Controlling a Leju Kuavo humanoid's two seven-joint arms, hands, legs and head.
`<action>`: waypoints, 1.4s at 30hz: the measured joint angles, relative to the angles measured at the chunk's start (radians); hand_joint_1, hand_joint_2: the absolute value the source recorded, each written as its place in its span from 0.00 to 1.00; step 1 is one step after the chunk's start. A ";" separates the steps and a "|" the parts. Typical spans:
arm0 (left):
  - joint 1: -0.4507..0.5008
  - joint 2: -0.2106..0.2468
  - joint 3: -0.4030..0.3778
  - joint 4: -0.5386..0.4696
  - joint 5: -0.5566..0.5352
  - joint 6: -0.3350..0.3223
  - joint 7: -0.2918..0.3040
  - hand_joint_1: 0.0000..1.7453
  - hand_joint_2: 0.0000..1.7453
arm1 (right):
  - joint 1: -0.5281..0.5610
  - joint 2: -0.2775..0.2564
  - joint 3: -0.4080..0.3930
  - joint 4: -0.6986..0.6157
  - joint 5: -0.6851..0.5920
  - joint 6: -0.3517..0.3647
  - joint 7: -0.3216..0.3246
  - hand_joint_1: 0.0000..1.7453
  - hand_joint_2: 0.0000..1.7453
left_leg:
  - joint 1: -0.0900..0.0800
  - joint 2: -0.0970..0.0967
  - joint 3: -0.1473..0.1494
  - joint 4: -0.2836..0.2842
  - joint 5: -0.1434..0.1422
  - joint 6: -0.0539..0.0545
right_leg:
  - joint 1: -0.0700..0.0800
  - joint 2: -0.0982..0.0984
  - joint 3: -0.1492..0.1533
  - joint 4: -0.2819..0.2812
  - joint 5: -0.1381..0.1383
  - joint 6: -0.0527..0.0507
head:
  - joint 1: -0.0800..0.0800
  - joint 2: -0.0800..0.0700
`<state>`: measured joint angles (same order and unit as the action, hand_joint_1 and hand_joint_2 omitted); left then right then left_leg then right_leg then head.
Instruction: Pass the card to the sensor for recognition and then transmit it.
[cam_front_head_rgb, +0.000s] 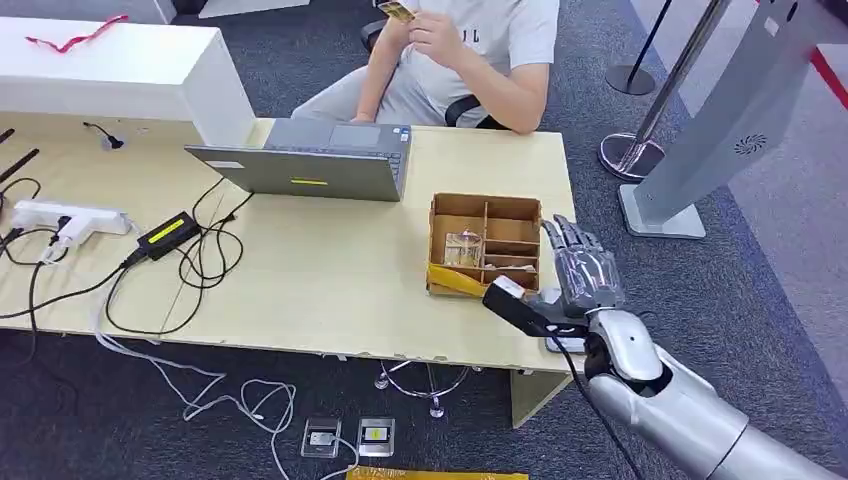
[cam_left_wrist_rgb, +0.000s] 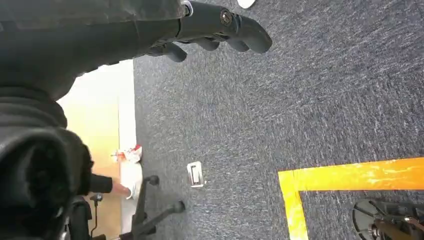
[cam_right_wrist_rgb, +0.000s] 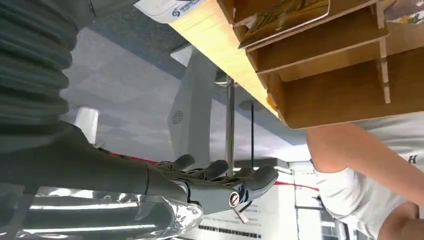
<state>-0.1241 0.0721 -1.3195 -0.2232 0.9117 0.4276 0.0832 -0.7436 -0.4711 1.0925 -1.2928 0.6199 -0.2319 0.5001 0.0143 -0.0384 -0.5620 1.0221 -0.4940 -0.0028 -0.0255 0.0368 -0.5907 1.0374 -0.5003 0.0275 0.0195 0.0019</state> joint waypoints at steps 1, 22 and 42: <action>0.000 0.000 0.000 0.000 0.000 -0.001 0.002 0.00 0.00 | 0.000 0.003 0.000 0.004 0.000 0.000 -0.002 0.00 1.00 | 0.000 0.000 0.000 0.000 0.000 0.000 | 0.000 0.000 0.000 0.000 0.000 0.000 | 0.000 0.000; 0.000 0.000 0.000 0.000 -0.010 -0.008 0.016 0.00 0.00 | 0.038 0.079 -0.020 0.093 -0.004 -0.013 -0.016 0.00 1.00 | 0.000 0.000 0.000 0.000 0.000 0.000 | 0.000 0.000 0.000 0.000 0.000 0.000 | 0.000 0.000; 0.000 0.000 -0.007 0.000 -0.007 -0.010 0.029 0.00 0.00 | 0.023 0.160 -0.076 0.209 0.014 -0.018 -0.056 0.00 1.00 | 0.000 0.000 0.000 0.000 0.000 0.000 | 0.000 0.000 0.000 0.000 0.000 0.000 | 0.000 0.000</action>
<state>-0.1242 0.0721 -1.3268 -0.2232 0.9045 0.4177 0.1118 -0.7208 -0.3109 1.0170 -1.0838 0.6336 -0.2502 0.4440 0.0143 -0.0384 -0.5619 1.0221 -0.4940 -0.0028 -0.0255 0.0368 -0.5907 1.0375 -0.5003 0.0274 0.0195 0.0019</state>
